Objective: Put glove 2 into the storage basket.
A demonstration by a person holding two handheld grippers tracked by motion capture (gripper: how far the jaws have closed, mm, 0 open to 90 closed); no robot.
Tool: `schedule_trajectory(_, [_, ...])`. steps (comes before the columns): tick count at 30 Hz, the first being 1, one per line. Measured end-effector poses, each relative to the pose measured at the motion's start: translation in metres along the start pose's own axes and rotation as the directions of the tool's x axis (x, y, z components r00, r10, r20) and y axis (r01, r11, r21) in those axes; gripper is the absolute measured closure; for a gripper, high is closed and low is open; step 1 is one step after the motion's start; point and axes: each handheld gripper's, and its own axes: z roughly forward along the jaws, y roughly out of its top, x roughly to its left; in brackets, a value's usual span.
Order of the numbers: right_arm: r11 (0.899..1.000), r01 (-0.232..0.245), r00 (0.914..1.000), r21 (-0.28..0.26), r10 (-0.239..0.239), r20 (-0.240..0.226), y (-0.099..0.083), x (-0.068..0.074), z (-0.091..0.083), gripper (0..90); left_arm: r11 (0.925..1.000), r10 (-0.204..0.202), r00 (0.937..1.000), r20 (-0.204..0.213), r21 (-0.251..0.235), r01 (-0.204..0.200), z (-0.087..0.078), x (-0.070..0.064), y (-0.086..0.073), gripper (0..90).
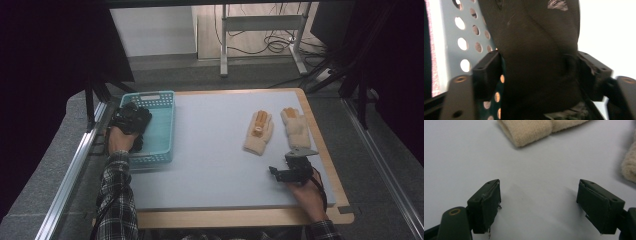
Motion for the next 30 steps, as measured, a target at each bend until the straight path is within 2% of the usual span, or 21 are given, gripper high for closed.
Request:
schedule_trajectory(5, [1.0,-0.001,1.0,0.0,0.001,0.0,0.0,0.0,0.0,19.1,0.9995,-0.018,0.9983,0.055,-0.026,0.019,-0.009,0.004,0.0,15.9])
schedule_trajectory(6, [1.0,0.0,1.0,0.0,0.0,0.0,0.0,0.0,0.0,19.1,0.9991,-0.022,0.9974,0.069,-0.034,0.025,-0.011,0.005,0.0,12.0])
schedule_trajectory(11, [1.0,0.0,1.0,0.0,0.0,0.0,0.0,0.0,0.0,19.1,0.9983,0.0,0.9961,0.088,-0.059,0.005,-0.021,0.006,-0.002,6.6])
schedule_trajectory(15, [1.0,-0.001,1.0,0.0,0.001,0.0,0.0,0.0,0.0,19.1,0.9939,-0.011,0.9908,0.135,-0.107,0.026,-0.031,0.008,-0.003,3.6])
schedule_trajectory(17, [1.0,-0.002,1.0,0.0,0.002,0.0,0.0,0.0,0.0,19.1,0.9909,-0.003,0.9861,0.166,-0.132,0.026,-0.035,0.008,-0.004,3.1])
schedule_trajectory(18, [1.0,-0.001,1.0,0.0,0.001,0.0,0.0,0.0,0.0,19.1,0.9888,0.005,0.984,0.178,-0.148,0.022,-0.037,0.008,-0.005,2.6])
schedule_trajectory(19, [1.0,-0.001,1.0,0.0,0.001,0.0,0.0,0.0,0.0,19.1,0.9838,0.021,0.9783,0.206,-0.178,0.017,-0.041,0.005,-0.007,2.2])
schedule_trajectory(20, [1.0,-0.001,1.0,0.0,0.001,0.0,0.0,0.0,0.0,19.1,0.9838,0.021,0.9783,0.206,-0.178,0.017,-0.041,0.005,-0.007,2.2])
schedule_trajectory(26, [1.0,-0.001,1.0,0.0,0.001,0.001,0.0,0.0,0.0,19.1,0.9586,0.082,0.9563,0.28,-0.285,0.001,-0.055,-0.009,-0.01,0.5])
schedule_trajectory(27, [1.0,0.0,1.0,0.001,0.0,0.002,0.0,0.0,0.0,19.1,0.9499,0.115,0.9513,0.286,-0.312,-0.021,-0.061,-0.016,-0.011,0.1])
schedule_trajectory(28, [1.0,0.0,1.0,0.001,0.0,0.002,0.0,0.0,0.0,19.1,0.9499,0.115,0.9513,0.286,-0.312,-0.021,-0.061,-0.016,-0.011,0.0])
schedule_trajectory(30, [1.0,0.0,1.0,0.001,0.0,0.001,0.0,0.0,0.0,19.1,0.9408,0.152,0.9471,0.282,-0.335,-0.051,-0.067,-0.024,-0.012,0.0])
